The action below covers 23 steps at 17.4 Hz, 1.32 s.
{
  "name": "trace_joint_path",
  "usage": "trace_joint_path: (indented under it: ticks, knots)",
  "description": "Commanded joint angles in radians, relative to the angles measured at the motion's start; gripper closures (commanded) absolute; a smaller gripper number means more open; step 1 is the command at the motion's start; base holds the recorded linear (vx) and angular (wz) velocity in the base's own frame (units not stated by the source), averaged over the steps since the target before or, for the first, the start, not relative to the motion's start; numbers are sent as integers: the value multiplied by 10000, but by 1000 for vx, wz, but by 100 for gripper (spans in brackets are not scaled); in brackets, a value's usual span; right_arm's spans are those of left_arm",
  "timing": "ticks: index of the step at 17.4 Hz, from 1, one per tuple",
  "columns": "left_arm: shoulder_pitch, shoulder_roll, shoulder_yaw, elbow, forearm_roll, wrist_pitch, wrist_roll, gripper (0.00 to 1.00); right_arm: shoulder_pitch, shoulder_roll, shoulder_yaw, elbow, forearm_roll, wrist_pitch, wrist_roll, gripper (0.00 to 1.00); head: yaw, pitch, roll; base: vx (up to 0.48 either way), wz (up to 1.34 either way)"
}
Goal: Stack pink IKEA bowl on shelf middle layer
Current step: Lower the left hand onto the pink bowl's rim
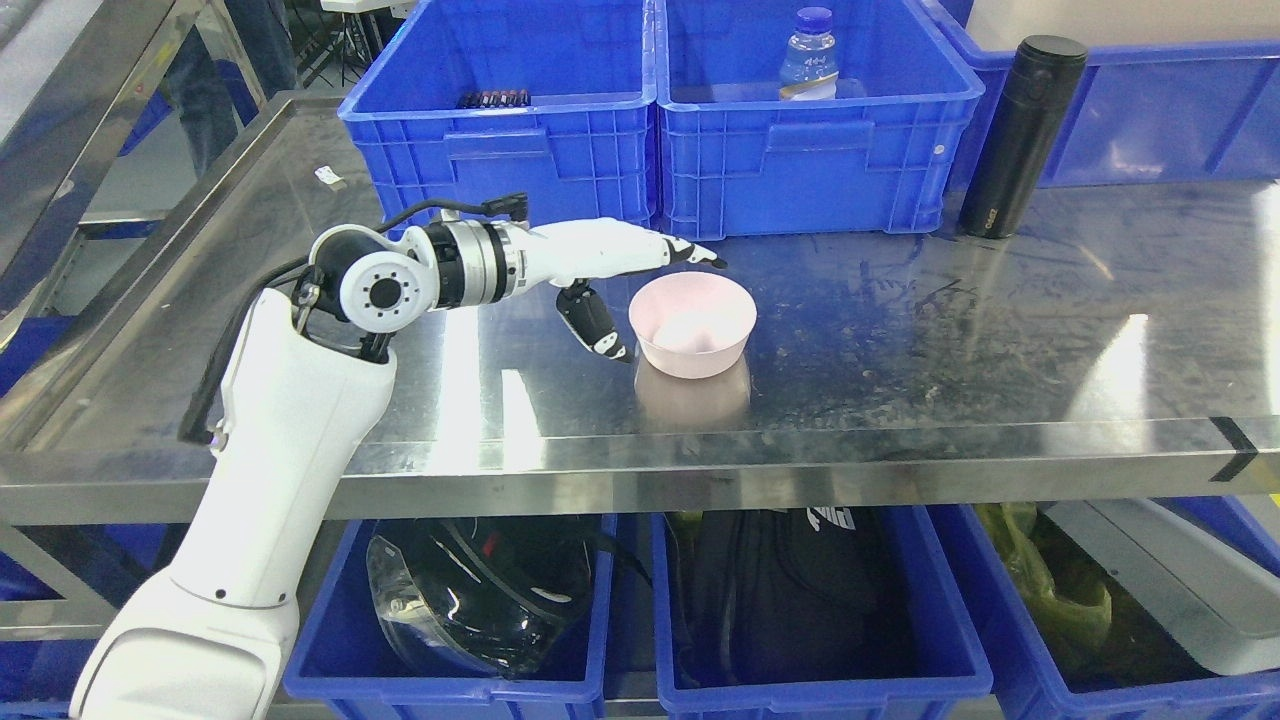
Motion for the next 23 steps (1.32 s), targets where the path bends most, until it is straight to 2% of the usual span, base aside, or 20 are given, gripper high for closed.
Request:
trace_joint_path:
  ticks: [1, 4, 9, 13, 16, 18, 21, 23]
  knots:
    - [-1385, -1474, -1625, 2027, -568, 43, -97, 14, 31, -175, 0, -174, 0, -1, -17, 0, 0, 0, 0, 0, 0]
    - [-1662, -1397, -2208, 2442, -750, 43, -311, 16, 46, -175, 0, -174, 0, -1, -17, 0, 0, 0, 0, 0, 0]
    - [-1601, -984, -2256, 2398, -1181, 43, -1079, 16, 31, -175, 0, -174, 0, -1, -17, 0, 0, -1, 0, 0, 0]
    - [-1739, -1135, -1308, 1556, -1150, 196, -1079, 16, 31, -175, 0, -174, 0, -1, -17, 0, 0, -1, 0, 0, 0]
    - [-2351, -1244, -632, 1141, -1013, 487, -1125, 16, 31, -175, 0, -174, 0, -1, -17, 0, 0, -1, 0, 0, 0]
    - [-2567, -817, -675, 789, -403, 809, -1445, 16, 46, -175, 0, -174, 0, -1, -17, 0, 0, -1, 0, 0, 0]
    - [-2537, 869, -1684, 327, 810, 872, -1723, 16, 31, -175, 0, -174, 0, -1, -17, 0, 0, -1, 0, 0, 0]
    - [-2324, 1256, -2132, 219, 1089, 856, -1678, 16, 31, -175, 0, -174, 0, -1, -17, 0, 0, -1, 0, 0, 0]
